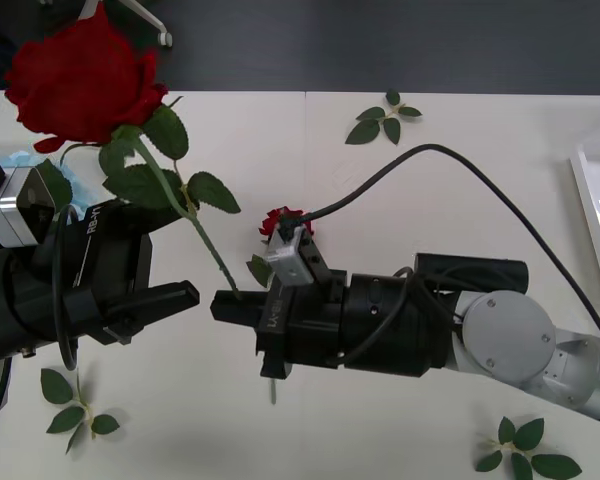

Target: Put the red flowers into the right box and the blue flowers into the left box

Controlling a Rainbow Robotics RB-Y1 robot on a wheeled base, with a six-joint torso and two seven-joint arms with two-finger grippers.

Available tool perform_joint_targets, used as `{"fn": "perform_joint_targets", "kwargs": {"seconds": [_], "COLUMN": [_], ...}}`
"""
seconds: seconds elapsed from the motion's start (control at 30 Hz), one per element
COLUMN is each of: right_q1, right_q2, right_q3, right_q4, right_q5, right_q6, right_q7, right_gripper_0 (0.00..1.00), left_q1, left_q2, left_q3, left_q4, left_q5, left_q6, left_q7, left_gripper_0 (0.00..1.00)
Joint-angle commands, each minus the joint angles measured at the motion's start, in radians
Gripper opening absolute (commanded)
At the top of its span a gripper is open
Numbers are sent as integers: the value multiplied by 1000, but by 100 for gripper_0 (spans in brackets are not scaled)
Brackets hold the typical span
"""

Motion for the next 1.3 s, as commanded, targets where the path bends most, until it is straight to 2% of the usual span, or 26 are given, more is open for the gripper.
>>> {"fn": "perform_joint_targets", "kwargs": {"seconds": [0.03, 0.27, 0.5, 0.7, 0.8, 0.87, 1.3], "right_q1": [-5, -3, -3, -3, -5, -5, -3], "right_q2": [-67, -215, -363, -480, -520, -548, -689], "right_q3": [-125, -323, -441, -529, -553, -560, -561], "right_q4": [-28, -21, 30, 147, 234, 308, 668], "right_q5": [-105, -277, -401, -448, -447, -447, -381], "right_q6": [121, 350, 561, 772, 859, 905, 1003], "right_q7": [37, 15, 9, -2, -6, -8, -92], "right_gripper_0": [0, 0, 0, 0, 0, 0, 0], "left_q1": [-20, -20, -3, -1, -3, -3, -3], "left_q2": [12, 12, -5, 5, 16, 35, 51], "left_q3": [3, 3, 10, 53, 75, 70, -13], "left_q4": [-34, -34, -15, -24, -61, -97, -263], "left_q5": [3, 3, -4, -14, -76, -159, -667], "left_q6": [2, 2, 0, -12, -30, -59, -76], "left_q7": [-29, -29, -29, -29, -29, 47, 506], "left_gripper_0": [100, 100, 100, 100, 100, 100, 100]}}
